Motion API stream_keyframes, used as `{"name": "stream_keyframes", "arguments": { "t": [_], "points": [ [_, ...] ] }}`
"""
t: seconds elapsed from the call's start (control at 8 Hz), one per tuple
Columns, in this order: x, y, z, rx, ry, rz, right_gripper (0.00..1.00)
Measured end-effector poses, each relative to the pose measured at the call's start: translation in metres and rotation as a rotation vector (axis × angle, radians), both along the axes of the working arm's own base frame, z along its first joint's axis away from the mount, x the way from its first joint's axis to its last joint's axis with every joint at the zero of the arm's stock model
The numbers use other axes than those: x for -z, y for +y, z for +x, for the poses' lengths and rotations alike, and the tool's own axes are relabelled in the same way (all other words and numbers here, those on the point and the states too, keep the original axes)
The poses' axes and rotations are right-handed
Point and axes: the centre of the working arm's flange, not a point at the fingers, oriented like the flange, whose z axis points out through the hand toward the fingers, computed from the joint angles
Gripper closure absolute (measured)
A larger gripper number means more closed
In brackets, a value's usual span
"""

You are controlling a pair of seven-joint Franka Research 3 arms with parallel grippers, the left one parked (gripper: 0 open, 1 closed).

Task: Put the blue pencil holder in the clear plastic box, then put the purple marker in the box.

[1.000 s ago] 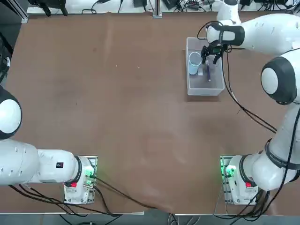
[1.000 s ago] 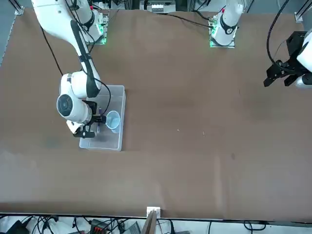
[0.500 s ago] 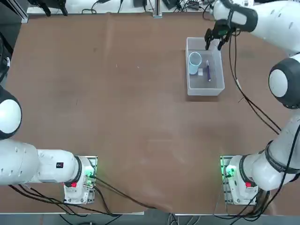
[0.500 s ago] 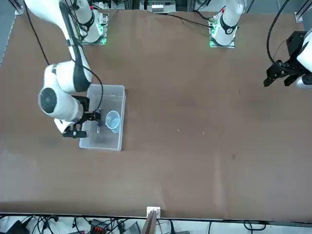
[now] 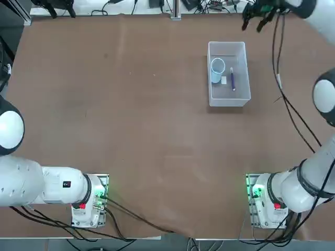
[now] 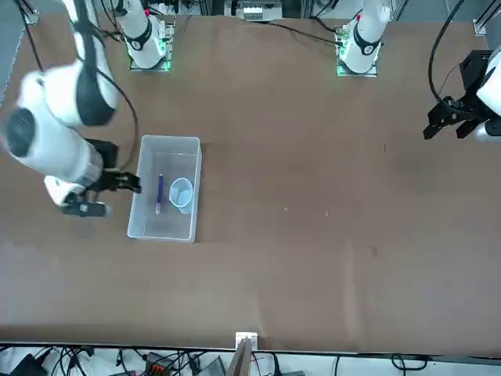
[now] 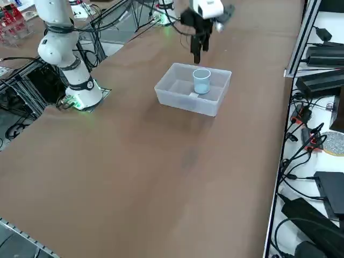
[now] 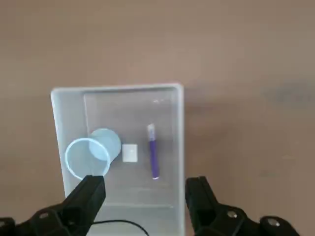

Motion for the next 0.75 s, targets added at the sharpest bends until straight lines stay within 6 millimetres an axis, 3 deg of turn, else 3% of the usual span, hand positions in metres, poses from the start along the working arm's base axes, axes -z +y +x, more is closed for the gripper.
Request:
{"name": "stream_keyframes", "arguments": {
  "t": [0.25,0.38,0.75],
  "points": [
    [-0.067,-0.05,-0.024,-0.04,-0.056,0.021,0.01],
    [-0.09,-0.068,-0.036,-0.048,-0.07,0.033,0.01],
    [-0.148,-0.087,-0.056,-0.042,-0.111,0.048,0.01]
  ]
}}
